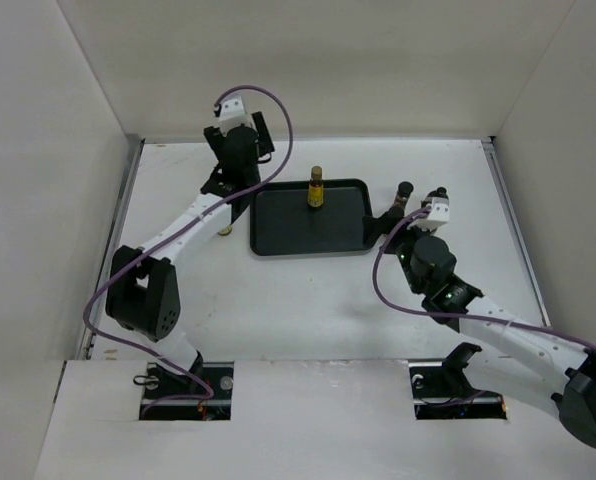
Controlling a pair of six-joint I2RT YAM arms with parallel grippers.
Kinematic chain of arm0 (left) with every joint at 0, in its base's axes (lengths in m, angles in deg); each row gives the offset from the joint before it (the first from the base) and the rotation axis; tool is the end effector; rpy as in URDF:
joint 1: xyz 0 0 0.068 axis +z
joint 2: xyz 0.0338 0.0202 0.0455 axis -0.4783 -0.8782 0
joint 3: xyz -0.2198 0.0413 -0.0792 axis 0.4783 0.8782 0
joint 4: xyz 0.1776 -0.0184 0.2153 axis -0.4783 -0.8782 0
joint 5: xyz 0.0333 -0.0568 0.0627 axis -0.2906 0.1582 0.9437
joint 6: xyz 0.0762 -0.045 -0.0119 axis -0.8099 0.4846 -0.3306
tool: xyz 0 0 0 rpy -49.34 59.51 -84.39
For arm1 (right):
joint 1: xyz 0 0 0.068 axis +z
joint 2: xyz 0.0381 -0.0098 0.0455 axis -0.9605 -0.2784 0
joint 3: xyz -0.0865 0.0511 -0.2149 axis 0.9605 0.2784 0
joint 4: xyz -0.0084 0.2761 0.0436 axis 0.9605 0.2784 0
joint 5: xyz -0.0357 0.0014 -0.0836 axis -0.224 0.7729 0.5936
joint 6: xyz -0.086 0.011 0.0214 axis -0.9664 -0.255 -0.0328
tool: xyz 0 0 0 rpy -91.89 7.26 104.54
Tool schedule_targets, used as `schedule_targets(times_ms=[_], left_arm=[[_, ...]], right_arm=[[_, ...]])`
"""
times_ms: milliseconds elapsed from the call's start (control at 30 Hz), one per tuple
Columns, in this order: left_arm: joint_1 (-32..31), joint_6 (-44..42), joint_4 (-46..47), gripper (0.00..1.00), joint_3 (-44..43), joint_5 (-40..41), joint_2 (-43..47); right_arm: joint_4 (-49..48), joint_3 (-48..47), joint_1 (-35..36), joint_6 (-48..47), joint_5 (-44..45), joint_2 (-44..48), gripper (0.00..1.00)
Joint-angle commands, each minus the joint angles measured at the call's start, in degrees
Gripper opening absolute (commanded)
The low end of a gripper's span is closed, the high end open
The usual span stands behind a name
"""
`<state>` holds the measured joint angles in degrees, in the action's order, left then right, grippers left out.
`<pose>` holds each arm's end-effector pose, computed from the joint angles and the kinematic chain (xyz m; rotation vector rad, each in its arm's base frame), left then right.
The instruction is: Organize the condiment bottles
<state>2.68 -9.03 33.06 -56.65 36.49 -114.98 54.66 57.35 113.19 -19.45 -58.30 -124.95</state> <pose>0.4215 -0.1549 0.2982 -0.3019 1.6290 -0.0517 0.2525 0.1565 0.2339 0.1807 1.6298 0.4364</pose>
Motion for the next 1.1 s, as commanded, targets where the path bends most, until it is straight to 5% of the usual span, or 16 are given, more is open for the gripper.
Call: schedule_targets(times_ms=[0, 733, 933, 1067], left_arm=[[1.9, 1.1, -3.7, 0.73, 2.0, 0.2, 1.7], [8.7, 3.9, -9.3, 0.56, -4.9, -2.0, -9.1], [8.8, 4.0, -9.1, 0.27, -5.3, -1.9, -8.6], [9.0, 4.0, -6.9, 0.21, -5.5, -0.7, -5.9]], right_arm=[[-1.1, -1.6, 0.0, 0.4, -1.8, -1.2, 0.96], [-1.1, -2.0, 0.0, 0.2, -1.9, -2.3, 1.00], [-1.1, -2.0, 0.0, 0.2, -1.9, -2.4, 1.00], [-1.1, -2.0, 0.0, 0.2, -1.9, -2.5, 1.00]])
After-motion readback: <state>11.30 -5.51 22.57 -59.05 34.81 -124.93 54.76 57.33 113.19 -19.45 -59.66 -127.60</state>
